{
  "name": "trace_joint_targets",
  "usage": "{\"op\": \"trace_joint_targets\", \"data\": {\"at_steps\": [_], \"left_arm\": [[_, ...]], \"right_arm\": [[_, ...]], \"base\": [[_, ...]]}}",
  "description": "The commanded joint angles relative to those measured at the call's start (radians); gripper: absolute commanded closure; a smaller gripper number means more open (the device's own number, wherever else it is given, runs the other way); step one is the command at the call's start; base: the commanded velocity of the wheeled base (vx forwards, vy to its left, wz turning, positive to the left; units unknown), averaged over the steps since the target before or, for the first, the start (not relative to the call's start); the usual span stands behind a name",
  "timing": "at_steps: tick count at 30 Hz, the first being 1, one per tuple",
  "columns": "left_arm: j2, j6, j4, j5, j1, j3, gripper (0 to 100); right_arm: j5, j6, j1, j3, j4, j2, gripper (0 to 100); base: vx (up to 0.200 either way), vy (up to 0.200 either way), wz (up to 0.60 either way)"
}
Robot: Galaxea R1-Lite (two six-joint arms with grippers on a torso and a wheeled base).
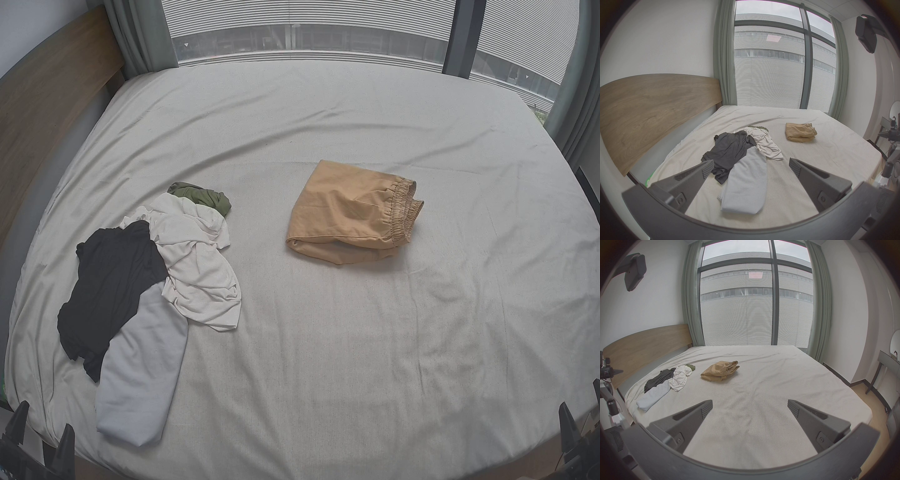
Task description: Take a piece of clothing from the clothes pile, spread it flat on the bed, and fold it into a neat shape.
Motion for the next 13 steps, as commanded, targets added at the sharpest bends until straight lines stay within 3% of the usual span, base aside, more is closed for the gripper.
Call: {"op": "trace_joint_targets", "data": {"at_steps": [1, 13], "left_arm": [[-0.014, 0.004, -0.001, 0.0, 0.0, 0.018, 0], [-0.016, 0.004, -0.001, 0.002, 0.001, 0.018, 0]], "right_arm": [[0.001, -0.001, -0.001, 0.018, 0.002, 0.005, 0], [0.002, -0.002, -0.001, 0.018, 0.003, 0.007, 0]], "base": [[0.0, 0.0, 0.0], [0.0, 0.0, 0.0]]}}
